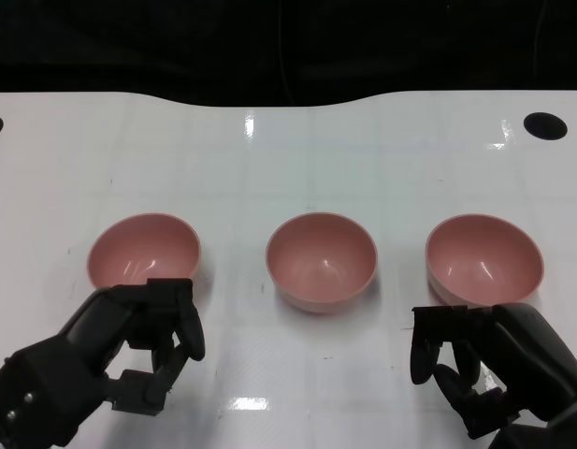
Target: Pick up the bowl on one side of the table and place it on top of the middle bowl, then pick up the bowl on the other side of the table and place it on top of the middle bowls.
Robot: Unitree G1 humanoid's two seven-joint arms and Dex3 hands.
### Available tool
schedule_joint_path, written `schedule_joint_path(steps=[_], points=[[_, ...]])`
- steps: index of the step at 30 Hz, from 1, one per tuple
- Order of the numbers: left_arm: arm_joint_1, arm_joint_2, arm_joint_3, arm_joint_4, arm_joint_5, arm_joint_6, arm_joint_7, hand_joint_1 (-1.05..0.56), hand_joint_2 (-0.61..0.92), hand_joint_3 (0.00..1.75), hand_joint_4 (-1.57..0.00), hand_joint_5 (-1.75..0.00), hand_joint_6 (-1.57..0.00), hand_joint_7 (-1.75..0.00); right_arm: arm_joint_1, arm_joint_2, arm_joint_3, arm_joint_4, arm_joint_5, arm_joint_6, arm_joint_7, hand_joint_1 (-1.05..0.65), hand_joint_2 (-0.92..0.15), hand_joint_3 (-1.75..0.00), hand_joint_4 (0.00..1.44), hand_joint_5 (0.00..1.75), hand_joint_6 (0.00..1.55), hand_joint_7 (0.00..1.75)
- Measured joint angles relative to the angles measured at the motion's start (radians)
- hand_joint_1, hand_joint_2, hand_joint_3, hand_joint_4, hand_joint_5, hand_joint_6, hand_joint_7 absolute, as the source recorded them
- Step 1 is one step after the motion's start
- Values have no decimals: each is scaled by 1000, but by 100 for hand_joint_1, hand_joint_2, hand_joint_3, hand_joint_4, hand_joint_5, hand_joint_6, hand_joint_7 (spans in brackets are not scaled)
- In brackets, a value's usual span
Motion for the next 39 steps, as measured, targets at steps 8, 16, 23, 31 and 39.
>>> schedule_joint_path(steps=[8,16,23,31,39], points=[[1,24,11,0,-11,-13,-19,-14,52,117,-85,-175,-79,-155,1,7,3,-28,2,9,3,-10,-18,-155,93,175,86,141],[1,27,10,0,-10,-12,-25,-13,48,123,-84,-175,-79,-152,4,7,3,-34,4,9,4,-11,-17,-155,94,175,86,142],[1,25,5,19,-6,-55,-25,-13,43,134,-87,-175,-80,-152,7,3,2,-31,13,-7,4,-11,-17,-156,94,175,87,143],[1,25,1,22,8,-60,-25,-13,45,132,-87,-175,-80,-152,11,0,0,-31,17,-8,9,-10,-17,-157,93,175,86,140],[1,25,1,22,7,-60,-25,-14,44,131,-87,-175,-79,-154,16,1,-23,-33,31,4,-4,-18,-43,-97,74,122,81,59]])
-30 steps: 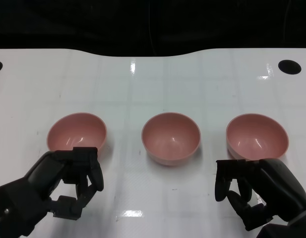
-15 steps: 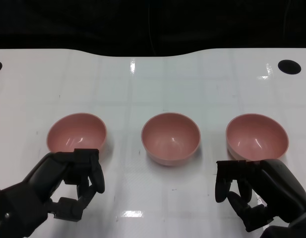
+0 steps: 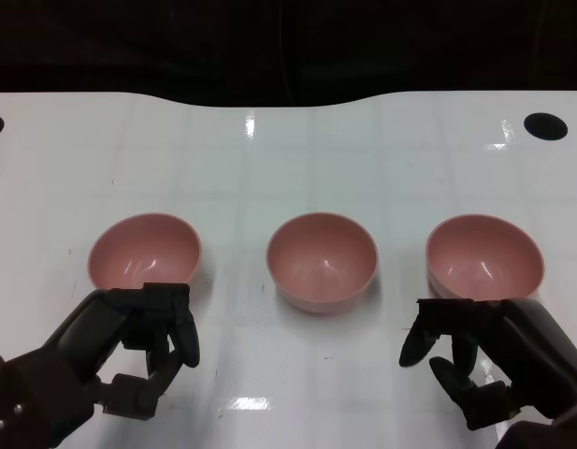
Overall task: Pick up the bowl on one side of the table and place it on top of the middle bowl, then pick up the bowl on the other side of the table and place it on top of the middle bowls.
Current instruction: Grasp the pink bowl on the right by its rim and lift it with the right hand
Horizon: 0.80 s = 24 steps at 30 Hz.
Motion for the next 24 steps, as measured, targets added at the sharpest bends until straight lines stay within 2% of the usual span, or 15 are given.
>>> schedule_joint_path(steps=[1,2,4,5,8,12,18,24], points=[[0,0,0,0,0,0,0,-15,44,130,-87,-175,-79,-154,1,0,-6,-2,-1,9,-1,-20,-48,-87,70,120,80,52],[0,0,0,0,1,0,0,-14,45,130,-87,-175,-79,-154,2,0,-11,-5,-4,20,-1,-23,-58,-66,62,116,75,41],[1,0,0,0,1,0,0,-13,45,130,-87,-175,-80,-154,4,-1,-18,-25,-22,45,-1,-26,-72,-36,53,107,70,30],[1,0,0,-1,1,0,0,-13,46,130,-87,-175,-80,-154,4,-2,-20,-35,-31,55,-1,-28,-77,-25,49,102,67,25],[2,0,0,-4,1,0,0,-13,44,133,-87,-175,-80,-154,5,-5,-24,-60,-59,92,-2,-34,-87,-8,42,83,60,16],[3,1,0,-2,2,-8,0,-13,43,136,-86,-175,-80,-153,4,-8,-36,-79,-83,127,-9,-39,-87,-3,31,73,49,8],[3,2,0,11,2,-26,0,-16,45,130,-86,-175,-79,-154,2,-9,-57,-109,-121,190,-25,-43,-86,0,20,67,44,5],[3,2,0,8,3,-25,0,-13,43,134,-87,-175,-79,-155,-1,-15,-58,-144,-187,251,-39,-47,-83,0,15,66,38,1]])
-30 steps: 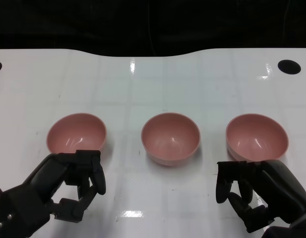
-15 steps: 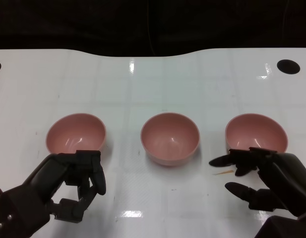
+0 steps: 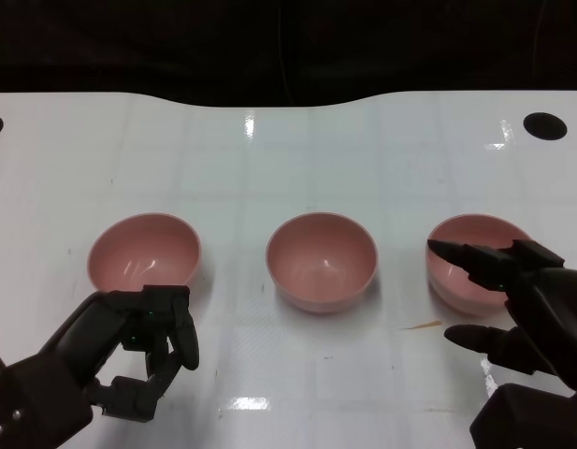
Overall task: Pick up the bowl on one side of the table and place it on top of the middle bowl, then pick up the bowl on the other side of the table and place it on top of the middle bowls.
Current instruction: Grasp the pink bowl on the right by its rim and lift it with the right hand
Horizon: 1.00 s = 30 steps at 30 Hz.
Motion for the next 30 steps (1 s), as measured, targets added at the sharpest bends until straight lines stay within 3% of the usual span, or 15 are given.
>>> schedule_joint_path(steps=[6,15,19,26,30], points=[[4,0,0,-18,18,8,0,-15,49,123,-86,-175,-77,-157,-12,-17,3,-37,-89,107,12,-52,-83,0,10,66,35,0],[9,0,0,-19,19,15,0,-15,44,132,-86,-175,-78,-155,-60,-19,76,-47,-214,250,61,-58,-84,0,6,63,33,0],[8,1,0,-18,20,16,0,-15,49,122,-86,-175,-78,-155,-95,-18,115,1,-258,293,61,-60,-84,0,5,60,30,0],[10,2,0,-18,18,16,0,-15,44,131,-86,-175,-78,-155,-162,-19,161,113,-283,324,56,-62,-83,0,10,56,31,1],[14,3,1,-26,18,25,0,-17,55,113,-87,-175,-77,-157,-199,-19,188,205,-286,333,36,-63,-84,0,12,53,30,0]])
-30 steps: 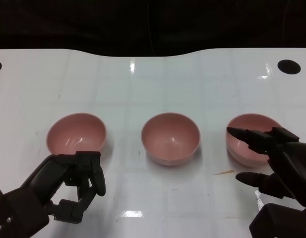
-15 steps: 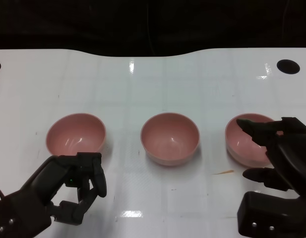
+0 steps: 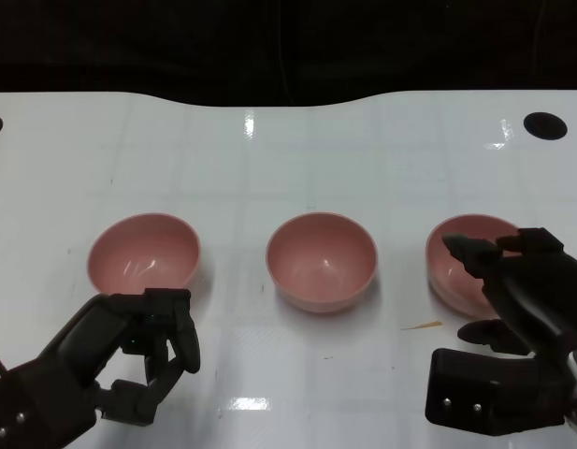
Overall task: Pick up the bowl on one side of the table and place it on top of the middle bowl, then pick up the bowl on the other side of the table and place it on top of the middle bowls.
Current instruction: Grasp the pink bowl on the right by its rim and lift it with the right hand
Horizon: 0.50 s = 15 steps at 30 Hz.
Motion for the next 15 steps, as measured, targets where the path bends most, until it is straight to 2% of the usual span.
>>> schedule_joint_path(steps=[5,10,12,15], points=[[2,2,0,-6,1,6,0,-13,45,131,-86,-175,-77,-155,-72,5,29,122,-3,23,-31,-61,-84,0,20,44,31,1],[3,3,0,-9,1,-1,0,-13,43,135,-87,-175,-78,-155,-130,11,65,254,2,25,-71,-62,-87,-1,29,39,38,3],[4,3,-1,-10,2,-1,0,-13,42,136,-87,-175,-79,-154,-155,18,83,309,5,25,-88,-60,-88,0,39,32,43,3],[4,3,-1,-10,1,0,0,-13,41,136,-87,-175,-79,-154,-183,24,103,383,10,10,-129,-53,-91,-1,60,35,51,4]])
